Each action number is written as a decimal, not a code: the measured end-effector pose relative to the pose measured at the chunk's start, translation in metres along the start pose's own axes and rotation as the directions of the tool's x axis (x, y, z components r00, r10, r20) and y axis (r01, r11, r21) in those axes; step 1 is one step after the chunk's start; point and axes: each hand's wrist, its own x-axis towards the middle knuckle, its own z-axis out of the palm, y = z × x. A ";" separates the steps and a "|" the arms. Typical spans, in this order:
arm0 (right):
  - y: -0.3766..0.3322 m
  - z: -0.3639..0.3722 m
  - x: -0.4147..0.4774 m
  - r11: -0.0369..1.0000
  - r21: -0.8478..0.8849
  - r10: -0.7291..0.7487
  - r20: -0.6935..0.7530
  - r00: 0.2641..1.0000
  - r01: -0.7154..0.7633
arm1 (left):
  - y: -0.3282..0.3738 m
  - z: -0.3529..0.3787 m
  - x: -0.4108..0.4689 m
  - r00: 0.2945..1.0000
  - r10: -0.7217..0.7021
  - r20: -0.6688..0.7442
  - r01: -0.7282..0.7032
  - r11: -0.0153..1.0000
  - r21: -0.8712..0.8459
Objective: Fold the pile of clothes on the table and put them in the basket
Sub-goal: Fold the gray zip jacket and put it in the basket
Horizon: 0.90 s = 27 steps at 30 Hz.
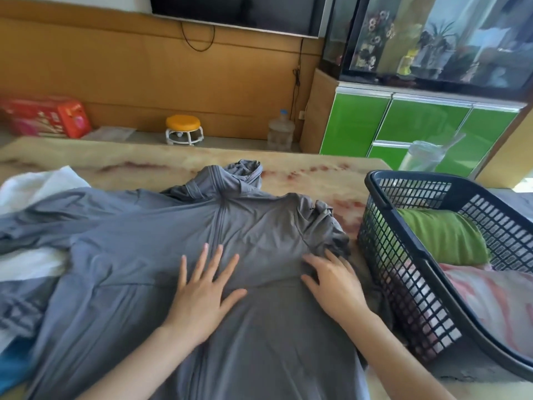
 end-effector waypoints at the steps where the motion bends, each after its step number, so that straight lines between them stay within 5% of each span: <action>1: -0.006 0.003 0.001 0.998 -0.063 -0.005 0.092 0.996 0.011 | -0.012 0.003 -0.002 0.998 -0.038 0.047 0.038 0.999 -0.003; 4: -0.014 0.004 0.005 0.987 -0.162 0.025 0.125 0.992 -0.005 | -0.031 0.007 -0.003 0.993 -0.065 0.103 0.070 0.996 -0.051; 10: -0.063 -0.031 0.072 0.981 0.196 0.027 -0.169 0.985 0.006 | -0.069 0.011 0.030 0.985 -0.165 0.053 0.171 0.975 -0.145; 14: -0.106 -0.038 0.153 0.921 0.389 0.066 -0.143 0.987 -0.005 | -0.067 0.012 0.040 0.981 -0.196 0.001 0.191 0.956 -0.222; 17: -0.128 -0.036 0.213 0.871 0.476 0.132 0.006 0.991 -0.119 | -0.067 0.013 0.047 0.987 -0.163 0.008 0.162 0.975 -0.152; 23: -0.131 -0.006 0.287 0.833 0.453 0.262 0.181 0.948 -0.317 | -0.070 0.029 0.054 0.992 -0.121 -0.045 0.113 0.983 -0.145; 27: -0.126 0.019 0.321 0.675 0.604 0.378 0.210 0.902 -0.424 | -0.071 0.034 0.058 0.987 -0.128 -0.098 0.112 0.982 -0.154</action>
